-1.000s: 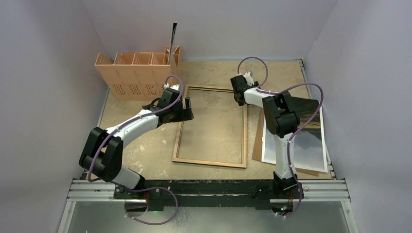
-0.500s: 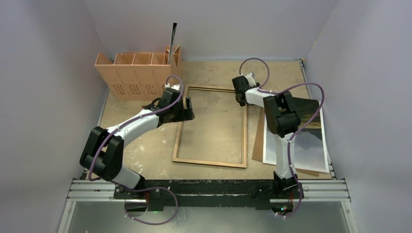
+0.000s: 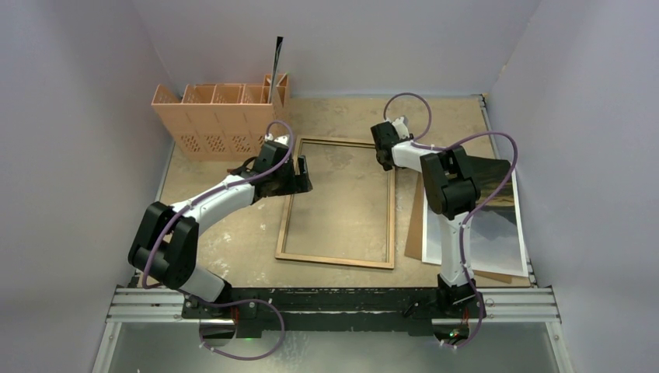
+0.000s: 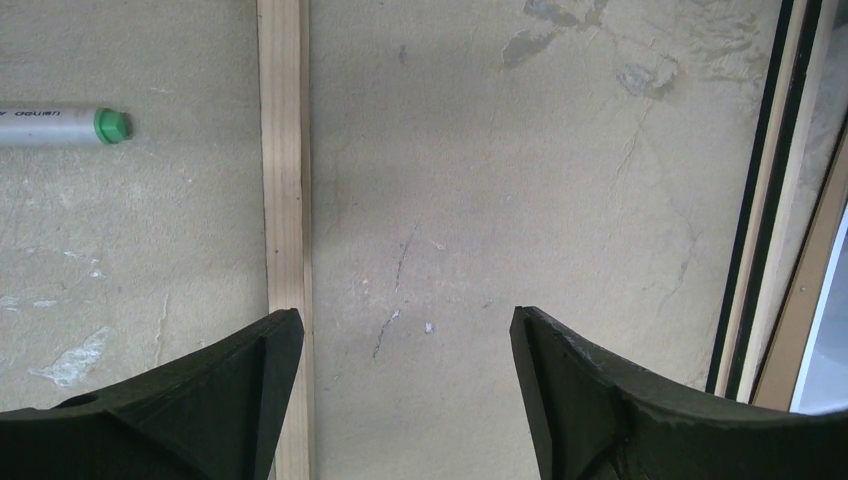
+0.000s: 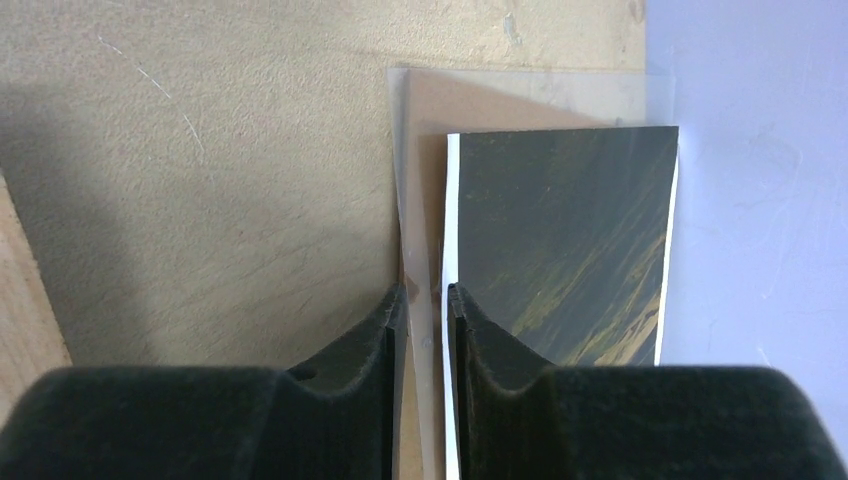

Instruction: Put the photo into the frame

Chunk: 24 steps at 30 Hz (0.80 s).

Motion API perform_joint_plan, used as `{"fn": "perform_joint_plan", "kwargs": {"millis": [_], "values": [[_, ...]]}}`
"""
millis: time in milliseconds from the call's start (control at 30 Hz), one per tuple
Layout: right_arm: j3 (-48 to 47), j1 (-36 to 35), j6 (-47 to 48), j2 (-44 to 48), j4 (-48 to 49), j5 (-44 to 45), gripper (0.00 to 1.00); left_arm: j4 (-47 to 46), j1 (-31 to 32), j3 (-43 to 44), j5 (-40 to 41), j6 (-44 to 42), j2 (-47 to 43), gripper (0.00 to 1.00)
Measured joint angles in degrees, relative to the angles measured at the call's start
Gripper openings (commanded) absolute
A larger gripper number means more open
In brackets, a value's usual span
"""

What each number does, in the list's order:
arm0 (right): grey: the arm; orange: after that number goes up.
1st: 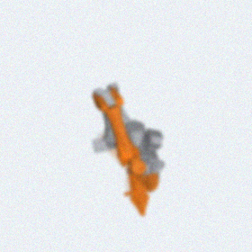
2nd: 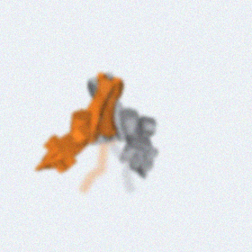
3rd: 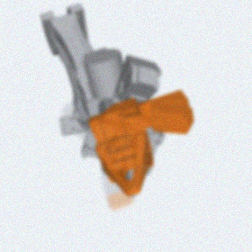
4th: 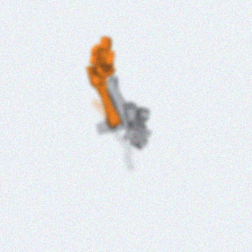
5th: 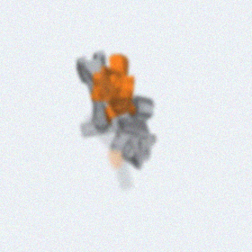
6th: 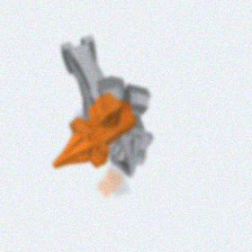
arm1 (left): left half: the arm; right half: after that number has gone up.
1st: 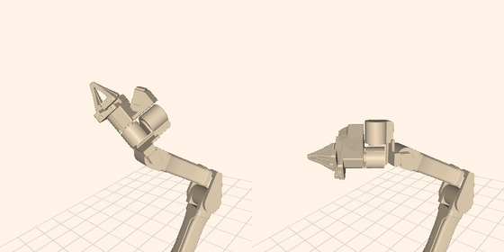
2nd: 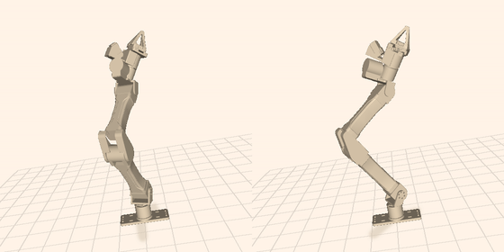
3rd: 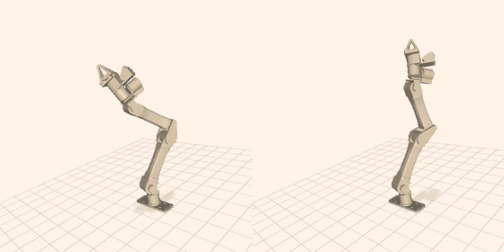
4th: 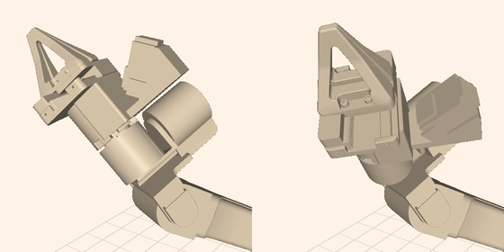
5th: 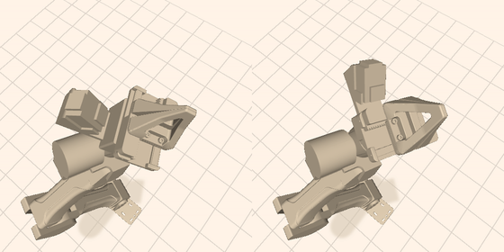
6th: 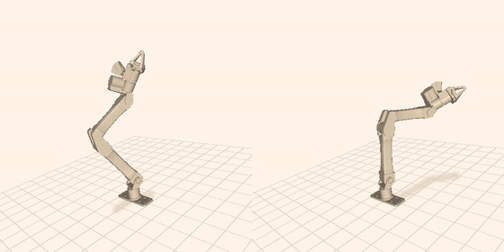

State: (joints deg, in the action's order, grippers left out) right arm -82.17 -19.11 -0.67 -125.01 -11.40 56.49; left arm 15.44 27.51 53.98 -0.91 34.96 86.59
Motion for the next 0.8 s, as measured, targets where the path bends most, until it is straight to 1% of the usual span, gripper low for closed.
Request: {"fn": "perform_joint_plan", "kwargs": {"millis": [67, 233, 567, 633, 800], "values": [[0.0, 0.0, 0.2, -0.3, 0.7, 0.4, 0.27, -0.2, 0.0, -0.2, 0.0, 0.0, 0.0, 0.8], [-0.7, 0.5, 0.5, -1.4, 2.3, 1.0, 0.28, -0.2, 0.0, -0.3, 0.0, 0.0, 0.4, 0.8], [-2.6, 1.2, 3.7, -3.3, 6.1, 1.1, 0.27, -0.5, 0.0, -0.3, -0.1, 0.0, 0.7, 0.8], [-2.8, 1.2, 4.0, -3.5, 6.5, 1.1, 0.23, -0.6, 0.0, -0.3, -0.2, 0.0, 0.8, 0.8], [-3.2, 1.4, 4.6, -4.2, 7.9, 0.8, 0.04, -0.8, 0.0, -0.3, -0.2, 0.0, 0.9, 0.8]]}}
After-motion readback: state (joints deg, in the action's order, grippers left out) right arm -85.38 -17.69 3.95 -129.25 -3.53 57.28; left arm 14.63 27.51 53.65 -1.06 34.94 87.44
